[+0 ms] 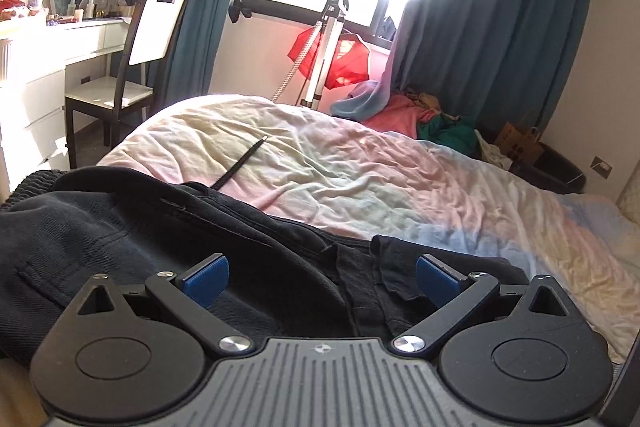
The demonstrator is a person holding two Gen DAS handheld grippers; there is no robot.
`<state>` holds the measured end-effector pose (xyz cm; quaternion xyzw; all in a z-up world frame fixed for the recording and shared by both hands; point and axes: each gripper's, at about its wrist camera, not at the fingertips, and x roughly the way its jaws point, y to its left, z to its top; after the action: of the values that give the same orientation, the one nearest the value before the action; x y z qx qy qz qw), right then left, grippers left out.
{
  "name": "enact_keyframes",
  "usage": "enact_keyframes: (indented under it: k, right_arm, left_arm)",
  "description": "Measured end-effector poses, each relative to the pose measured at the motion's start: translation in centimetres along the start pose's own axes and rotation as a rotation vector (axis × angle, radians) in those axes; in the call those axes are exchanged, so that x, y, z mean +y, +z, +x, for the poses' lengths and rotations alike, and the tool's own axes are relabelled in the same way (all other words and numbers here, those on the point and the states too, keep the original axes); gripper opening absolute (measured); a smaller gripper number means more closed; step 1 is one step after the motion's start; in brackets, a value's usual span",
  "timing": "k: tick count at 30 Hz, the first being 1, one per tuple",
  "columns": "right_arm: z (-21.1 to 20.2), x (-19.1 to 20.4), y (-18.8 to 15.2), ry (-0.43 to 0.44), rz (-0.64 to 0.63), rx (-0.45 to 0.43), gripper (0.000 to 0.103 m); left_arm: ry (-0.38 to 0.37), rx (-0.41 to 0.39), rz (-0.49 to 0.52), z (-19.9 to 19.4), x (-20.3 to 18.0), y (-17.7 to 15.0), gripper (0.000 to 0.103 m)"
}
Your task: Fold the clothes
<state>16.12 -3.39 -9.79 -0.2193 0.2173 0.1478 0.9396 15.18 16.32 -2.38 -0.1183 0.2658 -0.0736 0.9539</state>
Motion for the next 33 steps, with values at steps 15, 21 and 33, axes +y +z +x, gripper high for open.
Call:
enact_keyframes:
  k: [15,21,33]
  right_arm:
    - [-9.4,-9.5,-3.4,0.084,0.609,-0.005,0.063]
    - [-4.8,-10.8,-6.3,-0.032,0.672,0.168,0.063]
    - [-4.6,-9.9,-7.4,-0.034,0.659,0.193,0.065]
  left_arm:
    - [0.004,0.075,0.184,2.3,-5.1,-3.8,0.101]
    - [0.075,0.188,0.246,4.2,-5.4,-6.1,0.102]
    - [0.071,0.148,0.174,0.8,-4.2,-6.1,0.102]
